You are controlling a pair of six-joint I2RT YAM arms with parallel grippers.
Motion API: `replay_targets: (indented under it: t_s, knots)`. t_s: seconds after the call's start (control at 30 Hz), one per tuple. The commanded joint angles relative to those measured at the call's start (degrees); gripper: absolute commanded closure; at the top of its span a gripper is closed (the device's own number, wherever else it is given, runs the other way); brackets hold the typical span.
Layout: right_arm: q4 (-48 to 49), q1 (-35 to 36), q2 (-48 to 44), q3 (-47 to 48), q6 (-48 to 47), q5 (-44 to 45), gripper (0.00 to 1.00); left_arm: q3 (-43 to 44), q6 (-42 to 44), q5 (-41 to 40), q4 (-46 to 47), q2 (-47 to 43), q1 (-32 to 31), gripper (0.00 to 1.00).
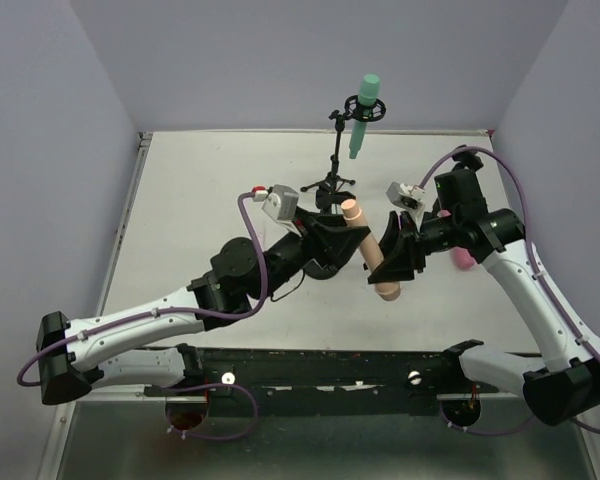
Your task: Attach the microphones to the stand
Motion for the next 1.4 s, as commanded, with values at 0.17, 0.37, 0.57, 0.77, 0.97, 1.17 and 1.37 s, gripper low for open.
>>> replay_targets:
  t_s: [0.17,0.37,0.57,0.77,0.97,1.17,1.37]
  knots:
    - [-21.3,0.0,-2.9,4.4,-28.8,24.6,0.82,-4.8,5.4,14.1,-14.9,-22.0,1.8,0.02]
    - [-20.8,0.1,-6.6,2.3,-42.6,39.9,0.82,1.1,-1.2,23.0,-39.5,-30.9,6.9,0.02]
    - [-27.4,0.1,-3.8,4.0,-55.2,45.7,0.82,5.5,-6.4,33.0,-51.7,-23.3,8.7,0.02]
    - [-27.8,0.1,-9.6,3.6,-72.5,54.2,0.81,1.0,-11.1,40.0,-46.2,-18.6,10.5,0.02]
    - [-24.9,0.2,-14.2,3.1,-81.7,52.1,0.78,-8.5,-23.0,45.4,-28.9,-15.4,11.1,0.02]
    - [-12.8,0.2,-27.9,-12.1,-96.9,46.6,0.78,-19.2,-37.6,41.6,-8.2,-13.8,11.1,0.02]
    - [-6.5,0.2,-30.6,-18.5,-103.2,38.0,0.78,-22.4,-43.7,38.3,-2.9,-8.8,8.5,0.02]
